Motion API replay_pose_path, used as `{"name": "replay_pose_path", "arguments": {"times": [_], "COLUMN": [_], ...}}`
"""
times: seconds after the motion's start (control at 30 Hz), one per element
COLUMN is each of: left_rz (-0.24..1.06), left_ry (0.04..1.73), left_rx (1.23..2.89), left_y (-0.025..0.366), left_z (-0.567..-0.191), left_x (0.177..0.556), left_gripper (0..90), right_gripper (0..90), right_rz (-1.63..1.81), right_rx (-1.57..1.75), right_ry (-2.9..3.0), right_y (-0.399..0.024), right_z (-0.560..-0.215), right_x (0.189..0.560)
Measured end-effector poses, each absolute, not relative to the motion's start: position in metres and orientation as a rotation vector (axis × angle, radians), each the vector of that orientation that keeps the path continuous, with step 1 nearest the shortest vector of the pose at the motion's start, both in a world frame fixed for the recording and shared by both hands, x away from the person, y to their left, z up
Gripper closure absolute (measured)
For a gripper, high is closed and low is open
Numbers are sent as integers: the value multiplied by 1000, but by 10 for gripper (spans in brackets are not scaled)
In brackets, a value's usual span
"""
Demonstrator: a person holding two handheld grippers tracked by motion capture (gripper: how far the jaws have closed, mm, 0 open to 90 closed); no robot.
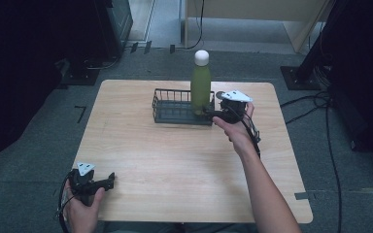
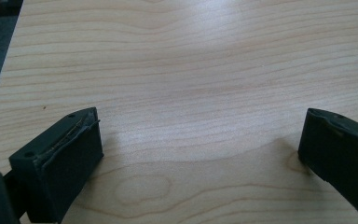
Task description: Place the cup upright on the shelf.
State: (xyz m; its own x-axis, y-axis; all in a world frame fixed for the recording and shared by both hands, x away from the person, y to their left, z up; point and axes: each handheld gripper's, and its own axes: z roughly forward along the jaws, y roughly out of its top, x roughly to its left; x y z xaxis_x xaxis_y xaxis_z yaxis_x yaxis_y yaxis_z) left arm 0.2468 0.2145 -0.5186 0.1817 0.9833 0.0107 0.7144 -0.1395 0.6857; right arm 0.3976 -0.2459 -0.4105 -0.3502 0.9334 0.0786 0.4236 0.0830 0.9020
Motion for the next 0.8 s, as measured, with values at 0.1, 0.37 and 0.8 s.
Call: {"name": "replay_pose_path", "arguments": {"times": [0.1,0.37,0.8], "left_rz": [641,642,642], "left_ry": [1589,1589,1590], "left_rx": [1923,1923,1920], "left_y": [215,215,215], "left_z": [-518,-518,-519], "left_x": [247,247,247], "left_gripper": [0,0,0], "right_gripper": [0,0,0], "right_rz": [1228,1221,1213], "right_rx": [1343,1339,1344], "right_ry": [1826,1826,1816], "right_y": [-252,-263,-279], "right_z": [-414,-420,-427], "right_x": [391,375,351]}}
